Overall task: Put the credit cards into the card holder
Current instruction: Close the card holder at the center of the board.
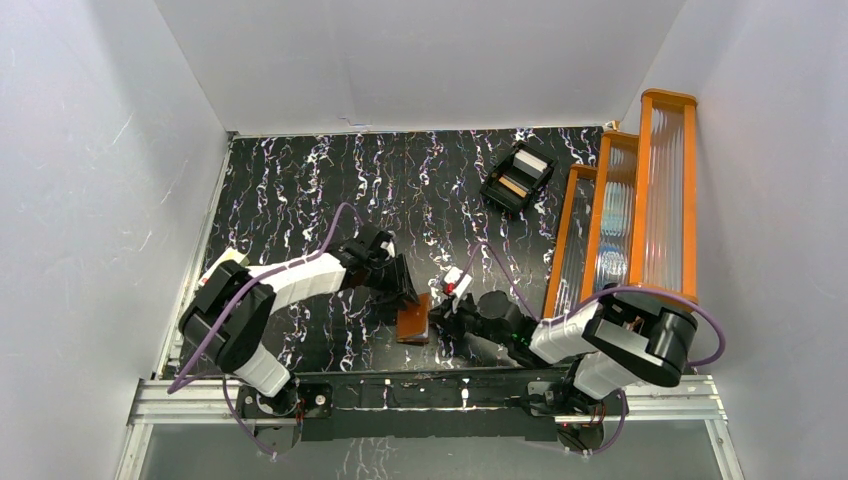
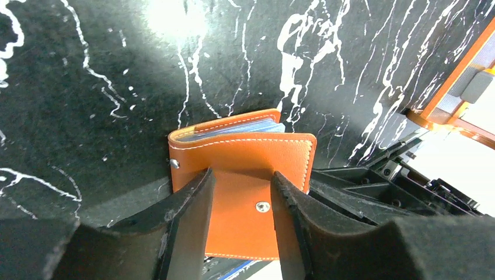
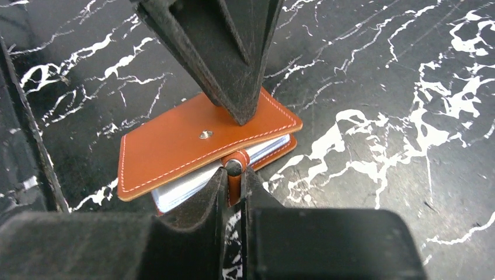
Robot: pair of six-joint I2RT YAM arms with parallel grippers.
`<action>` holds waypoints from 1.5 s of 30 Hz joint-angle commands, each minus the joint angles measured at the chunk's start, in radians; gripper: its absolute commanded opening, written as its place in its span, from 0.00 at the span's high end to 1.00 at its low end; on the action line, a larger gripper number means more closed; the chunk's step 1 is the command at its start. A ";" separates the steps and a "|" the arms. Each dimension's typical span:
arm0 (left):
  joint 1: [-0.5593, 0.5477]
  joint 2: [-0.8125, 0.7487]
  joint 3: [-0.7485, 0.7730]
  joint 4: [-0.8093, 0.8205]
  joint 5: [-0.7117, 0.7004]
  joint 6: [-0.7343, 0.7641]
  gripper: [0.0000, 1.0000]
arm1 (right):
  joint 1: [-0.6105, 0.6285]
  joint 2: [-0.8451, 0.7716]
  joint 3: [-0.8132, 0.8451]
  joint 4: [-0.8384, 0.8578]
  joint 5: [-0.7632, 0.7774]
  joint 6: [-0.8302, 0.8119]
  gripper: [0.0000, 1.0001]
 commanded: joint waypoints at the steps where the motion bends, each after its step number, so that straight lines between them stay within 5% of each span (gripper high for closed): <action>1: -0.011 0.104 -0.012 -0.044 -0.083 0.028 0.59 | 0.002 -0.091 -0.040 0.060 0.077 -0.036 0.82; 15: -0.047 0.144 0.046 -0.120 -0.159 0.025 0.61 | 0.002 -0.277 -0.006 -0.261 0.070 -0.016 0.68; 19: -0.050 0.084 0.056 -0.120 -0.130 0.004 0.64 | 0.003 -0.353 0.034 -0.407 0.086 0.176 0.68; 24: -0.056 -0.033 0.072 -0.121 -0.108 -0.022 0.63 | 0.002 -0.428 0.203 -0.788 0.215 0.500 0.62; 31: -0.062 -0.079 0.051 -0.074 -0.048 -0.048 0.69 | 0.002 -0.374 0.340 -1.057 0.216 0.815 0.63; 35: -0.065 -0.035 0.018 -0.004 -0.028 -0.049 0.79 | 0.002 -0.312 0.370 -1.102 0.222 0.869 0.66; 45: -0.083 0.076 0.019 -0.025 -0.089 -0.012 0.78 | -0.027 -0.257 0.345 -1.056 0.172 0.888 0.67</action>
